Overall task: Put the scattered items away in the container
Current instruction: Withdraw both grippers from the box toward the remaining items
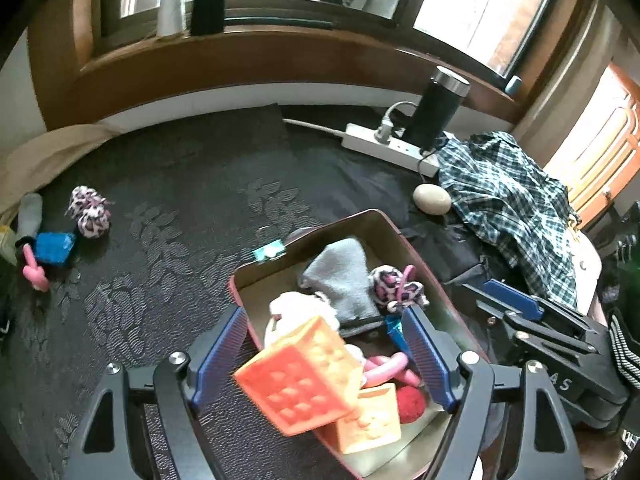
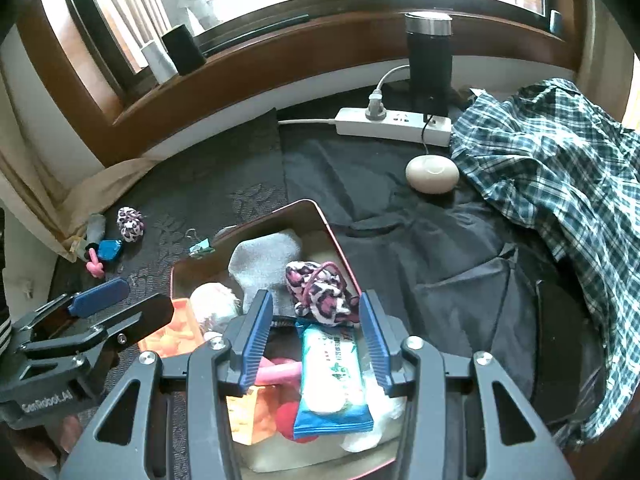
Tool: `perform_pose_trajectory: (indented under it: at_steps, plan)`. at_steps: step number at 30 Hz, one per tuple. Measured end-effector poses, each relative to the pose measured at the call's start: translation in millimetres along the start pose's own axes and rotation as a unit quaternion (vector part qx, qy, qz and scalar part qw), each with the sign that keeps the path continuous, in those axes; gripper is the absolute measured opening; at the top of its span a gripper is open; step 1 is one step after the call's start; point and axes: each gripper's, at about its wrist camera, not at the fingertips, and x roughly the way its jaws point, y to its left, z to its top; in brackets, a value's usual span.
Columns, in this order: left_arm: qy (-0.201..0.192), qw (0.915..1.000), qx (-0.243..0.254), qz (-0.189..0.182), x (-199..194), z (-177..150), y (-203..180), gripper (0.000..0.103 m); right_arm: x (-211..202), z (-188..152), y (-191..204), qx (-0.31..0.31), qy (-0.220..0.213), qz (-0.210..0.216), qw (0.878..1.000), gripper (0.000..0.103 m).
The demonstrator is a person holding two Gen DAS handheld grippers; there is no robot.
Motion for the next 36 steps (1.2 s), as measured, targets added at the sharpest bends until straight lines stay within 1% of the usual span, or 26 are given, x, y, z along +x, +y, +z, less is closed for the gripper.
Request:
perform_pose_trajectory:
  at_steps: [12,19,29,36]
  plan:
    - [-0.007,0.9988,-0.047,0.012,-15.3,-9.6,43.3,0.082,5.1,-0.8,31.5,-0.023,0.003,0.015,1.000,0.049]
    - [-0.011,0.9972,-0.069,0.029,-27.1,-18.4,74.9,0.082,10.8,-1.3,65.6,-0.045,0.007,0.034,0.998,0.049]
    - [-0.017,0.9905,-0.121,0.064,-52.3,-40.3,148.5,0.082,25.2,-4.0,136.3,-0.082,0.016,0.065,0.994,0.049]
    - [-0.017,0.9813,-0.168,0.093,-70.3,-53.5,216.6,0.082,40.6,-8.5,197.1,-0.110,0.029,0.087,0.990,0.049]
